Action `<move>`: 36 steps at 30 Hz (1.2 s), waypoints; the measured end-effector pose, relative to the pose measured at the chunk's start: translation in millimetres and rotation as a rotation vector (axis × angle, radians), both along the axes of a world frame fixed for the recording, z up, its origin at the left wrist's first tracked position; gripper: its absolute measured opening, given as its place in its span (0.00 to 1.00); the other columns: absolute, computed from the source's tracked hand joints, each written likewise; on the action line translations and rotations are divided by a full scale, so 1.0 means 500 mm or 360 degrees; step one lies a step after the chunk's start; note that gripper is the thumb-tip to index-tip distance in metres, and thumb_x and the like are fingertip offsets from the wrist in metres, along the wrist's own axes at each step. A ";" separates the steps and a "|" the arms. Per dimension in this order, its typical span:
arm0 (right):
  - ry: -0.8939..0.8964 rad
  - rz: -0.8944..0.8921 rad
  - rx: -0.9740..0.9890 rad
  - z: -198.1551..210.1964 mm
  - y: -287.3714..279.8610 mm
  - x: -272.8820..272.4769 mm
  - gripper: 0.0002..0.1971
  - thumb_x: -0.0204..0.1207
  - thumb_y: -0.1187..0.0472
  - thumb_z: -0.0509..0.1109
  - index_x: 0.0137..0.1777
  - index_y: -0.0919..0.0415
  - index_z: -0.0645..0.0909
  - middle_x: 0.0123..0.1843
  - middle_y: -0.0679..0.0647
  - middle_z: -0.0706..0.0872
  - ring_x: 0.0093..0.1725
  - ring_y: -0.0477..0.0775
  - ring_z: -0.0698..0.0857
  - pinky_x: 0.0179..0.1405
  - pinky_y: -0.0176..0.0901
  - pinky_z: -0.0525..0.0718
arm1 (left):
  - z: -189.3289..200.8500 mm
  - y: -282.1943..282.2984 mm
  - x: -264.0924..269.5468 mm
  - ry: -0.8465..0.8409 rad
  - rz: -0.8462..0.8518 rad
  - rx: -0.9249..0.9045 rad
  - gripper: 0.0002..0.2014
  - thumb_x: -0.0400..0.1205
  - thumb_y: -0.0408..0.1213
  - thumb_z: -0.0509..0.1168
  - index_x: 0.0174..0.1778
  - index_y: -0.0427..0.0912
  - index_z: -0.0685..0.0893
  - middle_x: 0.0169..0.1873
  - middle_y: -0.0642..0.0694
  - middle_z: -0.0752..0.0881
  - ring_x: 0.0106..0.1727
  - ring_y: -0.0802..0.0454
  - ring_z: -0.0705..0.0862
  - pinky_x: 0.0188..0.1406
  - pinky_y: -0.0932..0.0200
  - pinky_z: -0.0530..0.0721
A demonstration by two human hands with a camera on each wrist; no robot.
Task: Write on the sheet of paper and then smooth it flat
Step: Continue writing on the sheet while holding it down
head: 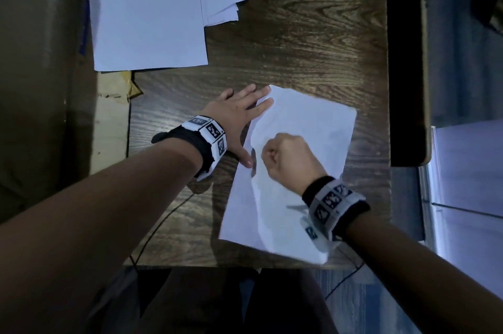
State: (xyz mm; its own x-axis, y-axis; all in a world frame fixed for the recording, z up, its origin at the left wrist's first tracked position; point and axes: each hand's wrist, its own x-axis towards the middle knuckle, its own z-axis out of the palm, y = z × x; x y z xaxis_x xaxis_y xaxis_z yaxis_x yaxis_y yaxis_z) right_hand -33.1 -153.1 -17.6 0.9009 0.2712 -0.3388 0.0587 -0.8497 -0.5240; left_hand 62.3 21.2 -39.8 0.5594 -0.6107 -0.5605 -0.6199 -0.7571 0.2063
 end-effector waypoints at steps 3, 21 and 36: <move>-0.0158 -0.0203 -0.0040 -0.015 -0.003 0.078 0.08 0.74 0.64 0.65 0.37 0.61 0.85 0.36 0.55 0.83 0.35 0.59 0.83 0.36 0.50 0.84 | 0.004 -0.003 -0.002 0.0018 0.0016 0.0003 0.72 0.61 0.77 0.75 0.90 0.53 0.36 0.87 0.52 0.28 0.89 0.47 0.33 0.87 0.35 0.44; -0.0022 -0.0054 0.0165 -0.013 -0.037 -0.006 0.04 0.75 0.61 0.70 0.42 0.57 0.86 0.38 0.48 0.81 0.38 0.51 0.81 0.41 0.51 0.85 | -0.012 -0.031 -0.051 0.0100 -0.0097 -0.0141 0.71 0.63 0.73 0.78 0.90 0.54 0.36 0.86 0.53 0.26 0.88 0.52 0.31 0.86 0.44 0.37; -0.0146 -0.0312 0.0140 -0.027 -0.001 0.020 0.08 0.74 0.65 0.67 0.36 0.61 0.85 0.34 0.51 0.82 0.35 0.56 0.82 0.35 0.45 0.81 | -0.010 -0.031 -0.045 0.0122 -0.0043 -0.0144 0.76 0.58 0.73 0.79 0.90 0.53 0.35 0.86 0.56 0.26 0.87 0.54 0.30 0.83 0.48 0.32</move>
